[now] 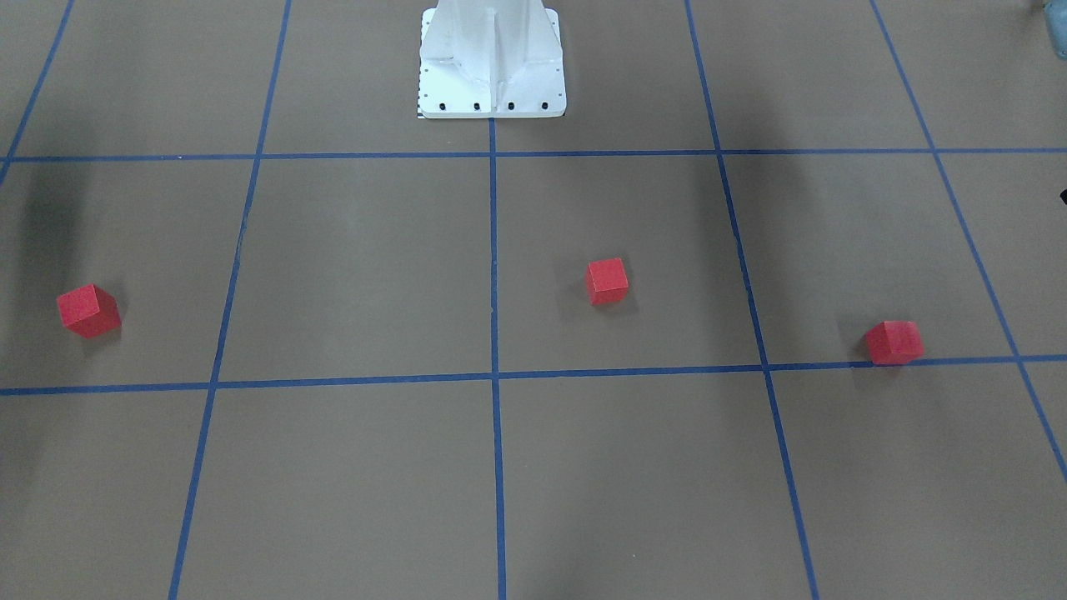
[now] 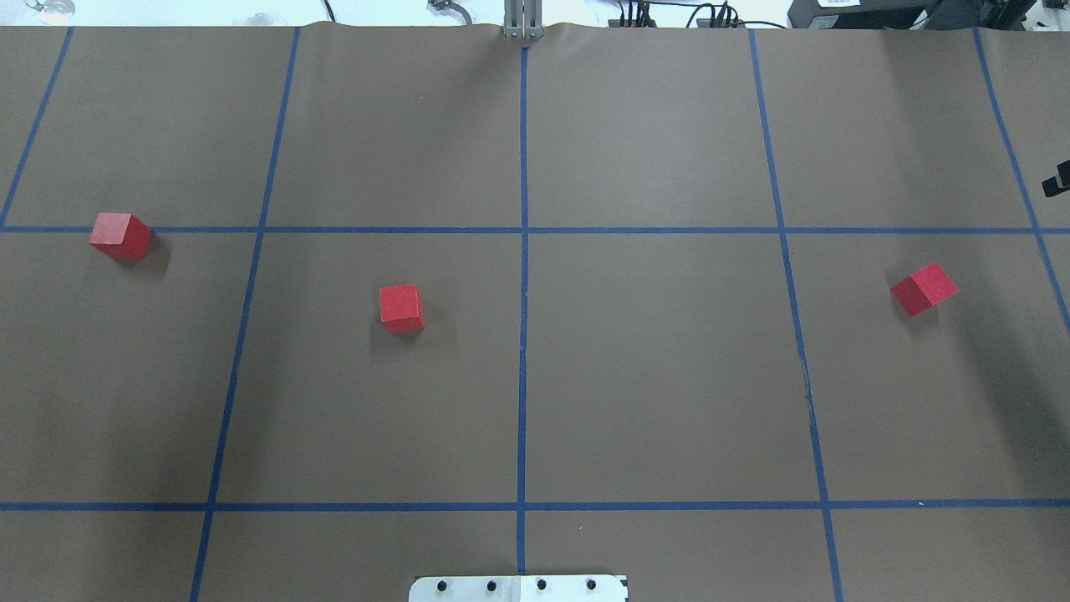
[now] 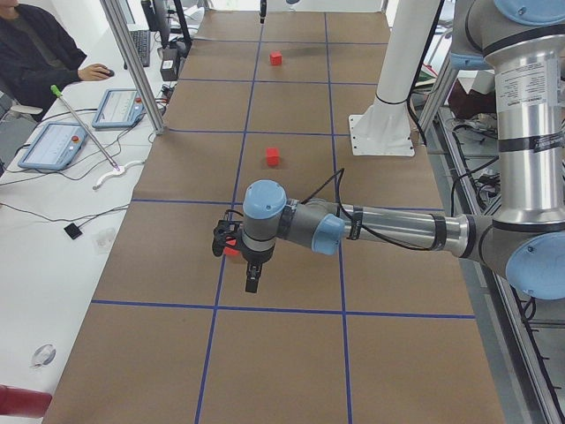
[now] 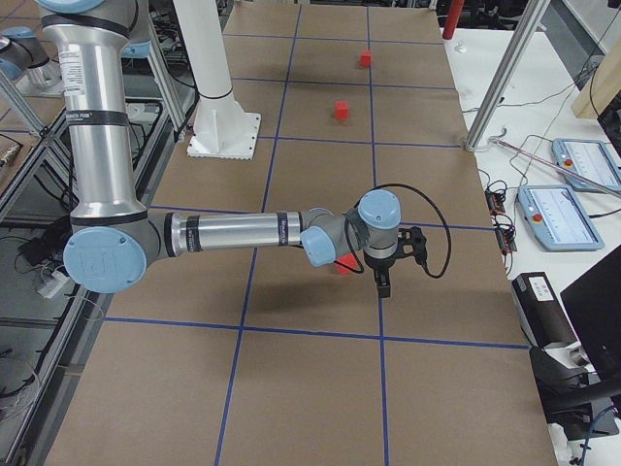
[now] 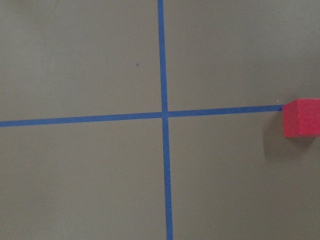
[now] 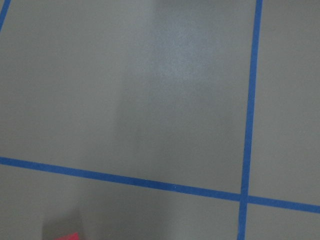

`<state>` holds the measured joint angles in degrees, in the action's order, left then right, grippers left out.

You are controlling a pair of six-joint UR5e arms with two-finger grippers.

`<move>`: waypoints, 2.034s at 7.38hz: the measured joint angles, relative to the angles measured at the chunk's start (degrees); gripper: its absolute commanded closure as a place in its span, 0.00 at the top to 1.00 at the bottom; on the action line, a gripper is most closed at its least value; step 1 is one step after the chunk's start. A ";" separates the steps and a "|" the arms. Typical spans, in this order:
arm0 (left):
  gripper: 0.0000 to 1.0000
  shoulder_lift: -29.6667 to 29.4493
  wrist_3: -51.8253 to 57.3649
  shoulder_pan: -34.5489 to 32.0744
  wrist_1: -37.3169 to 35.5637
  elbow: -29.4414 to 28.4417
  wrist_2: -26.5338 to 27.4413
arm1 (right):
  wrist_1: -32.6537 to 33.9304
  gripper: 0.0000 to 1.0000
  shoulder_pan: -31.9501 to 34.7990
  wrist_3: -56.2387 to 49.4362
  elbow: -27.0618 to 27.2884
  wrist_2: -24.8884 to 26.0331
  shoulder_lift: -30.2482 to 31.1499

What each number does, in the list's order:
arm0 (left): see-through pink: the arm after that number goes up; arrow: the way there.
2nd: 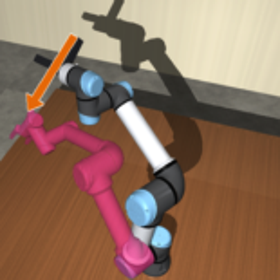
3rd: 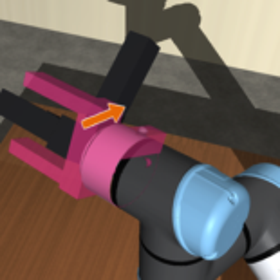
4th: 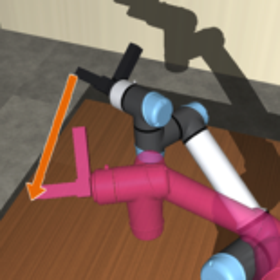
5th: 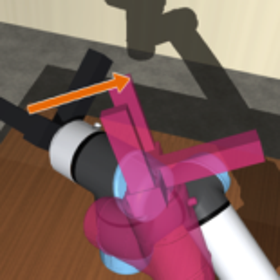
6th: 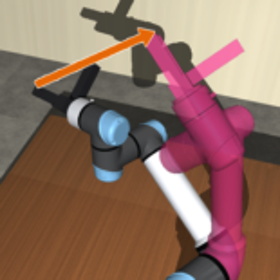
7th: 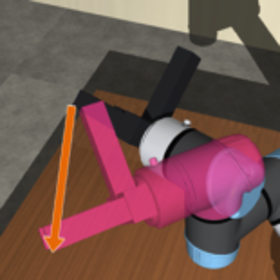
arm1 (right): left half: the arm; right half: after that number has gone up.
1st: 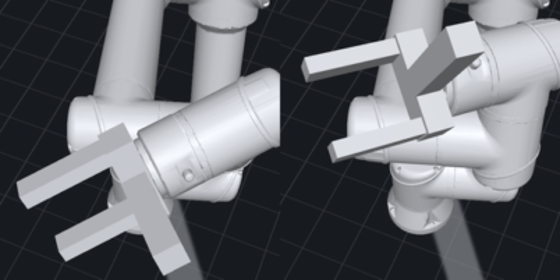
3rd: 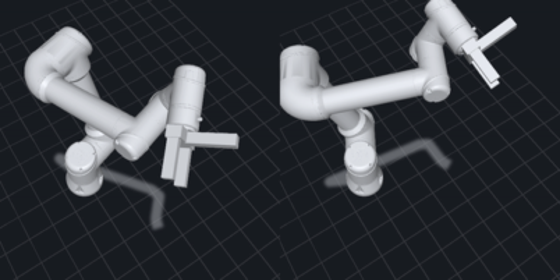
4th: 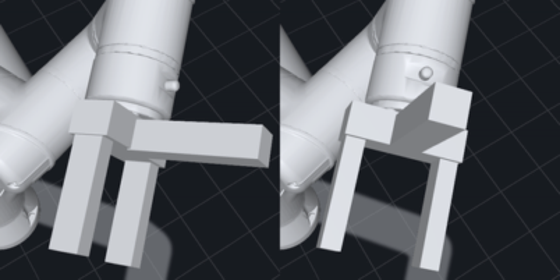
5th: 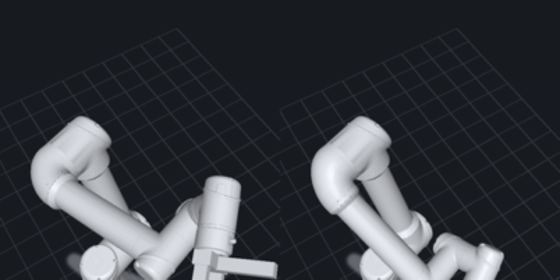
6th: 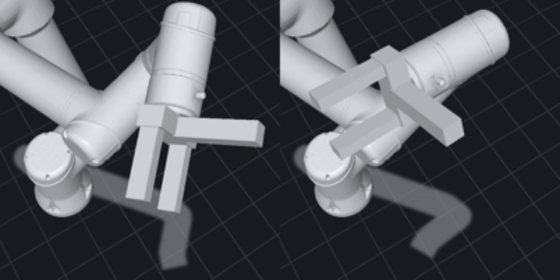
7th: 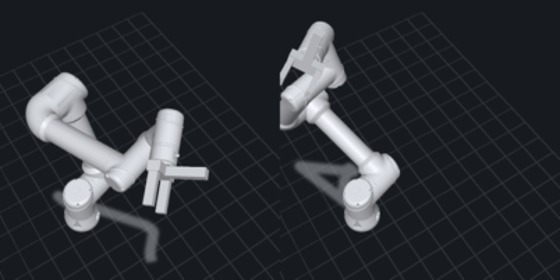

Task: Form red blocks into L shape at center
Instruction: 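Reach the right gripper to the outermost red cube and grasp it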

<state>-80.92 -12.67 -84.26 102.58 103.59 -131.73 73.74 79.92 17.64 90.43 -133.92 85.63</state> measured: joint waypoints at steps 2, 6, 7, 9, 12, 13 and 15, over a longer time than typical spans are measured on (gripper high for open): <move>1.00 0.74 0.10 0.05 0.24 0.81 -0.67 | 6.35 1.00 0.48 -0.30 0.87 -1.39 -1.16; 1.00 1.27 -0.56 0.06 0.69 1.08 -1.21 | 5.29 1.00 -1.09 -0.04 0.39 -1.22 -0.63; 1.00 1.28 -0.59 0.11 0.75 1.11 -1.31 | 1.82 1.00 -4.08 -0.07 0.34 -1.15 -0.20; 1.00 1.27 -0.60 0.11 0.78 1.50 -1.39 | -6.08 0.99 -11.81 0.27 0.46 -0.81 0.61; 1.00 1.21 -0.55 0.15 0.86 1.90 -1.41 | -13.30 0.96 -18.70 0.03 0.22 5.54 2.33; 1.00 1.20 -0.55 0.15 0.87 2.06 -1.42 | -13.88 0.95 -20.34 -0.17 0.04 7.16 2.48; 1.00 1.20 -0.60 0.15 1.11 2.26 -1.42 | -14.22 0.71 -21.84 -0.46 -0.77 7.95 2.57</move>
<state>-79.72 -13.26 -84.11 103.69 105.85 -133.15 59.52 58.08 17.18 89.67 -125.97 88.20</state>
